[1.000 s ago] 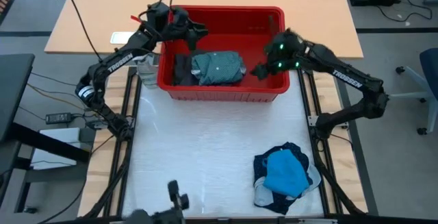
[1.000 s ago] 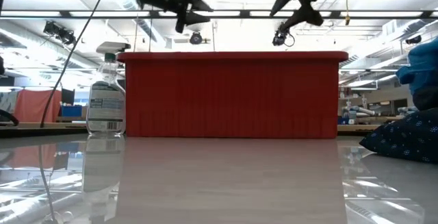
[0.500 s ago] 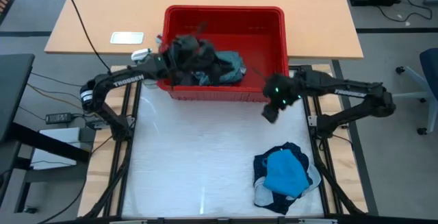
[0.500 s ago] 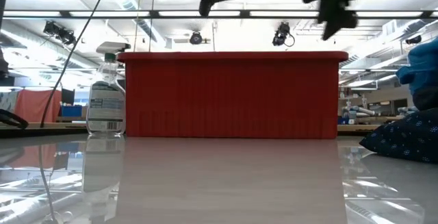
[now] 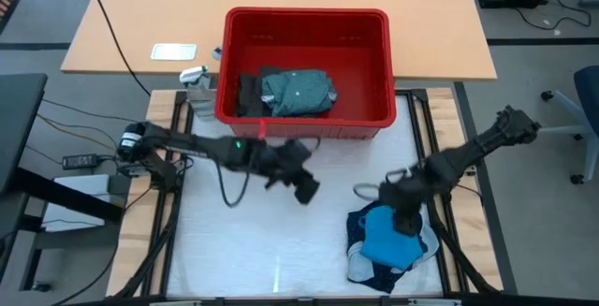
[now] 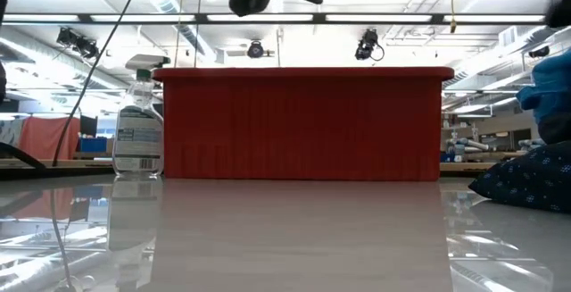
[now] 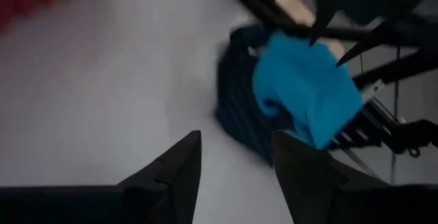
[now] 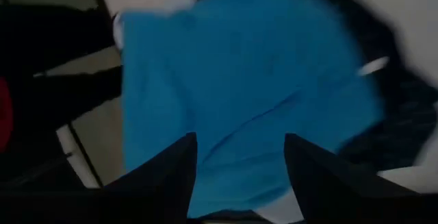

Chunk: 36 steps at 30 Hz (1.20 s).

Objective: Fold Laundry from Bin
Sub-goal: Put the stacked clothes into the red organizer bin

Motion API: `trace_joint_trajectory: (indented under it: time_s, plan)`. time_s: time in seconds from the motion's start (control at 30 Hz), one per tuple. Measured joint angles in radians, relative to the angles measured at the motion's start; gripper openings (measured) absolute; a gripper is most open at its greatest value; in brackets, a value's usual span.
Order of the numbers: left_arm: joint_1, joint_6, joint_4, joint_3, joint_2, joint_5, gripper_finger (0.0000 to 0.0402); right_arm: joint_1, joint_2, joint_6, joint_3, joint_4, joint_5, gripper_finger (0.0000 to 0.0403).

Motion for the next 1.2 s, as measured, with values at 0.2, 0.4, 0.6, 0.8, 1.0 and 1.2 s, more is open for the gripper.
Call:
trace_joint_trajectory:
  time_s: [0.2, 0.4, 0.6, 0.8, 1.0, 1.2]
  plan:
    - [-0.113, -0.162, -0.009, -0.001, 0.056, -0.003, 0.0181, 0.187, 0.041, 0.206, -0.131, 0.271, 0.081, 0.0224]
    - [-0.167, -0.282, -0.158, -0.001, 0.042, -0.083, 0.0181, 0.186, 0.172, 0.324, -0.306, 0.559, 0.134, 0.0224]
    - [-0.221, -0.348, -0.422, -0.002, 0.040, -0.094, 0.0181, 0.044, 0.296, 0.286, -0.345, 0.797, 0.134, 0.0224]
    - [-0.224, -0.406, -0.377, -0.140, -0.015, -0.073, 0.0181, -0.146, 0.388, 0.204, -0.258, 0.990, 0.233, 0.0224]
    - [-0.239, -0.515, -0.039, -0.412, -0.112, -0.047, 0.0182, -0.214, 0.359, 0.076, -0.143, 1.029, 0.245, 0.0225]
    - [-0.214, -0.571, 0.190, -0.598, -0.180, -0.055, 0.0224, -0.241, 0.218, 0.074, -0.143, 0.810, 0.229, 0.0251]
